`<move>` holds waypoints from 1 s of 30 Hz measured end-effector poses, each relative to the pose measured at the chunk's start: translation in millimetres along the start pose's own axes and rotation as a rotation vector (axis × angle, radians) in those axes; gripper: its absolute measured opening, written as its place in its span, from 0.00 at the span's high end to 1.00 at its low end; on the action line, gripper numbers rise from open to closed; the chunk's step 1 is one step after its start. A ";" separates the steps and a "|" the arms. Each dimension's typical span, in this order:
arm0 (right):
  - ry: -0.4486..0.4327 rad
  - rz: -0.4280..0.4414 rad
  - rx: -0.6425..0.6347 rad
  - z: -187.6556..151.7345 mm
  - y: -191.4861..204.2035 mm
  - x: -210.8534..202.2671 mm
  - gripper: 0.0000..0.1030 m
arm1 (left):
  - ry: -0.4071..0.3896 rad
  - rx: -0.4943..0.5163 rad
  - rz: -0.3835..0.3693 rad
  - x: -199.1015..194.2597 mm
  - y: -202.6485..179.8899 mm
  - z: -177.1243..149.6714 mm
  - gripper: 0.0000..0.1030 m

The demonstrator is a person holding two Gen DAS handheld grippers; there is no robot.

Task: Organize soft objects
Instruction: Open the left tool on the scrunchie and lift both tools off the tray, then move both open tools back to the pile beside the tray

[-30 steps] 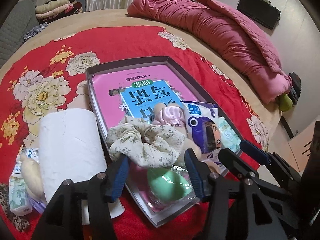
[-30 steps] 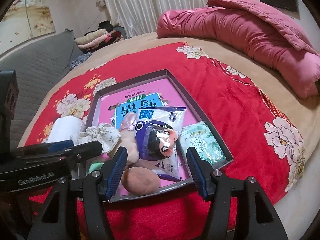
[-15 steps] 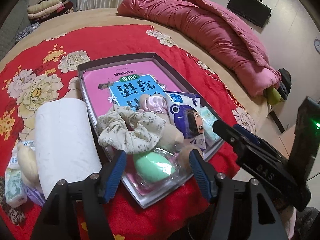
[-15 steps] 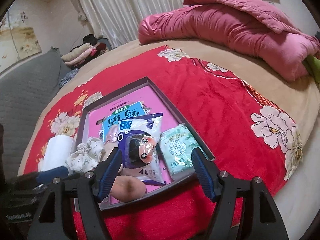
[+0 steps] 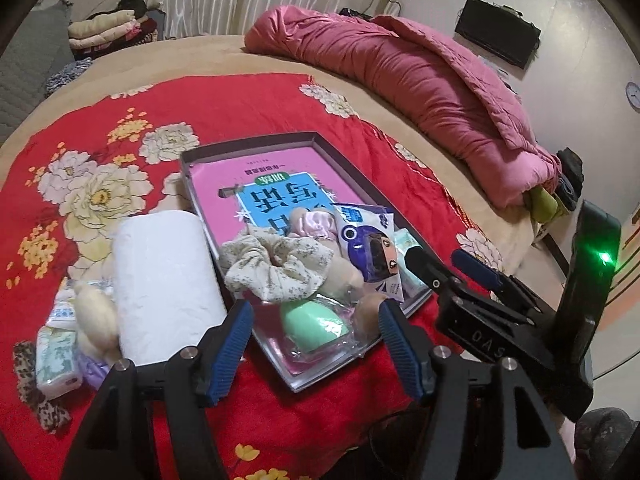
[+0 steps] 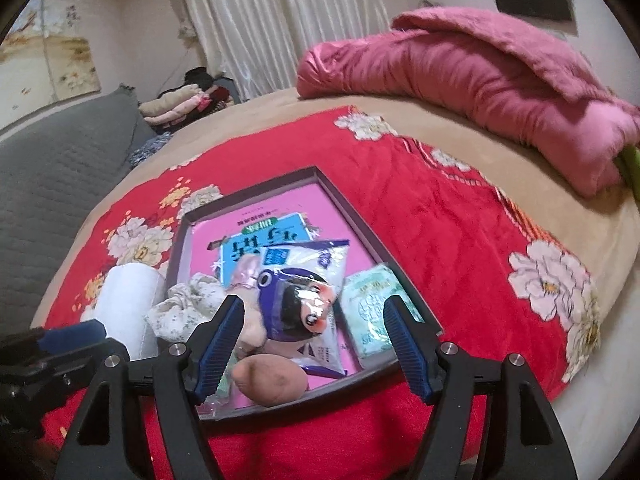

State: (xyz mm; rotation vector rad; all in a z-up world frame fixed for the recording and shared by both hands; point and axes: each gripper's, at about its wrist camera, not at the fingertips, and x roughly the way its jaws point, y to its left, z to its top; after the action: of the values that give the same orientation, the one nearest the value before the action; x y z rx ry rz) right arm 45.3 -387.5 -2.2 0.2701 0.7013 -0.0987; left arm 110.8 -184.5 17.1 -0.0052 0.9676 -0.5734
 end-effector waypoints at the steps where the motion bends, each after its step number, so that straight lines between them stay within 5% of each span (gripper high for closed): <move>1: -0.008 0.000 -0.015 0.3 3.8 -2.0 0.28 | -0.005 -0.004 0.006 -2.9 1.6 -0.5 0.37; 12: -0.029 0.062 -0.136 -2.9 52.7 -21.3 0.27 | -0.040 -0.065 0.057 -31.4 32.3 -18.6 0.37; 30: -0.039 0.202 -0.316 -3.9 157.5 -52.8 0.27 | -0.137 -0.302 0.203 -106.7 142.3 -67.5 0.37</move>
State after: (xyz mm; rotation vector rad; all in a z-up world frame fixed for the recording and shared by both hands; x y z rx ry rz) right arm 31.0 -235.1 62.6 0.0350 0.6370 0.1976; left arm 77.4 2.7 24.5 -0.2111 0.9007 -0.2333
